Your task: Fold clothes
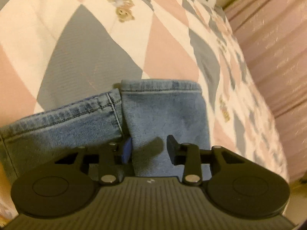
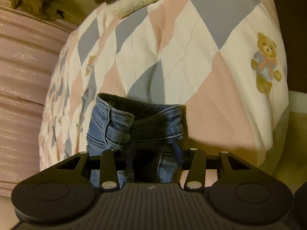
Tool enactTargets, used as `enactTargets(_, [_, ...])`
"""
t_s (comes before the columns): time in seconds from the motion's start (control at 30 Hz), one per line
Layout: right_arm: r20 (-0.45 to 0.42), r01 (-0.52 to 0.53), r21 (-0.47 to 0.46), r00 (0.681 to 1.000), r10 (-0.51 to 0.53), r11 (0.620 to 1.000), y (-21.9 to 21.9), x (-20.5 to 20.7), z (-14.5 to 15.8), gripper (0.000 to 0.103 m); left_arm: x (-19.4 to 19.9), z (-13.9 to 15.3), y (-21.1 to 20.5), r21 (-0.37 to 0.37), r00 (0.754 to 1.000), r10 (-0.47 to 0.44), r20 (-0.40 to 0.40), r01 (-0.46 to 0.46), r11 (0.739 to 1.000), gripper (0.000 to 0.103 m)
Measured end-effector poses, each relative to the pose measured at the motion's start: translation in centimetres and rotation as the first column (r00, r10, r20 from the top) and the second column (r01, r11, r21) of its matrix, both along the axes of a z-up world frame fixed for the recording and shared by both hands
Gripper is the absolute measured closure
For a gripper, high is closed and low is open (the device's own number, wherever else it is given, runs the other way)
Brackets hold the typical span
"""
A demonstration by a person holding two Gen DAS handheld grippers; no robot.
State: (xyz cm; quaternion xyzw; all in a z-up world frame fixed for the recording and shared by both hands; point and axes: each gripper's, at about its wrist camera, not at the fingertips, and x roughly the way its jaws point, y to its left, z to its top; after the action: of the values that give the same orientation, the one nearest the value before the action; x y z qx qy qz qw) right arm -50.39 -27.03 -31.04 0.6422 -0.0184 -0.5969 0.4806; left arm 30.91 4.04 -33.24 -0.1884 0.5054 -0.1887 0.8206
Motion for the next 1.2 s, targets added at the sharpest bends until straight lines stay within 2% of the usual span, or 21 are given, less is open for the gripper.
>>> enactTargets(0.1, [0.02,0.018,-0.019,1.0,-0.018,1.0,0.7,-0.3,0.0,0.057,0.2,-0.6,-0.2,-0.013,1.0,0.011,-0.012,-0.011,1.0,0.071])
enactTargets(0.17, [0.034,0.031,-0.031,0.999,-0.03,0.999,1.2,-0.4,0.0,0.056,0.3,-0.6,-0.3,-0.052,1.0,0.002,-0.011,-0.002,0.999,0.091])
enactTargets(0.2, [0.041,0.036,-0.037,0.999,-0.035,0.999,1.4,-0.5,0.0,0.055,0.2,-0.4,-0.5,-0.068,1.0,-0.011,-0.002,0.011,0.998,0.096])
enactTargets(0.37, [0.064,0.038,-0.082,0.997,-0.033,0.996,2.1,-0.7,0.1,0.055,-0.8,0.3,-0.7,-0.036,0.995,-0.07,0.068,0.072,0.997,0.094])
enactTargets(0.43, [0.055,0.042,-0.11,0.998,-0.036,0.993,2.3,-0.5,0.5,0.055,-0.8,-0.5,-0.1,-0.029,0.998,-0.051,0.027,0.052,0.998,0.088])
enactTargets(0.53, [0.028,0.027,-0.146,0.999,-0.024,0.989,2.2,-0.2,1.4,0.055,-0.8,-0.9,0.1,-0.044,0.999,-0.034,0.006,0.034,0.998,0.088])
enactTargets(0.57, [0.022,0.011,-0.136,1.0,-0.008,0.991,1.8,0.1,1.4,0.055,-0.8,-1.0,-0.2,-0.046,0.999,-0.037,0.007,0.038,0.998,0.088])
enactTargets(0.67, [0.006,-0.039,-0.108,0.999,0.04,0.993,0.5,0.7,1.3,0.043,-0.7,-0.8,-1.3,-0.044,0.997,-0.073,0.018,0.074,0.996,0.092])
enactTargets(0.73, [-0.013,-0.08,-0.075,0.997,0.079,0.994,-0.5,1.4,0.8,0.044,-0.8,-0.2,-1.9,-0.022,0.994,-0.1,0.038,0.101,0.995,0.093])
enactTargets(0.77, [-0.036,-0.097,-0.053,0.995,0.095,0.994,-1.1,1.9,0.5,0.052,-0.8,0.2,-2.1,-0.01,0.992,-0.114,0.05,0.114,0.993,0.094])
enactTargets(0.8, [-0.057,-0.114,-0.038,0.992,0.112,0.993,-1.7,2.3,0.3,0.088,-1.1,0.7,-2.3,0.008,0.989,-0.134,0.068,0.134,0.991,0.094])
enactTargets(0.87, [-0.108,-0.164,0.015,0.98,0.164,0.986,-3.1,3.0,0.7,0.093,-1.8,2.2,-2.5,0.054,0.974,-0.188,0.124,0.183,0.982,0.095])
enactTargets(0.93, [-0.168,-0.249,0.015,0.954,0.248,0.968,-4.1,3.4,2.3,0.095,-2.8,4.3,-2.3,0.077,0.953,-0.238,0.188,0.227,0.971,0.095])
enactTargets(1.03, [-0.2,-0.34,-0.029,0.923,0.328,0.94,-5.1,3.6,5.4,0.096,-4.9,8.2,-0.6,0.049,0.918,-0.266,0.293,0.263,0.963,0.096])
enactTargets(1.1, [-0.222,-0.377,-0.05,0.907,0.358,0.925,-5.6,3.6,6.8,0.096,-6.2,9.6,1.4,0.051,0.907,-0.258,0.333,0.256,0.965,0.096])
enactTargets(1.13, [-0.233,-0.383,-0.045,0.902,0.363,0.923,-5.8,3.6,6.9,0.096,-6.6,9.2,2.5,0.071,0.912,-0.254,0.323,0.244,0.967,0.096])
enactTargets(1.2, [-0.247,-0.374,-0.009,0.9,0.36,0.928,-5.9,3.4,6.2,0.096,-7.3,7.2,4.8,0.117,0.937,-0.228,0.265,0.204,0.972,0.096])
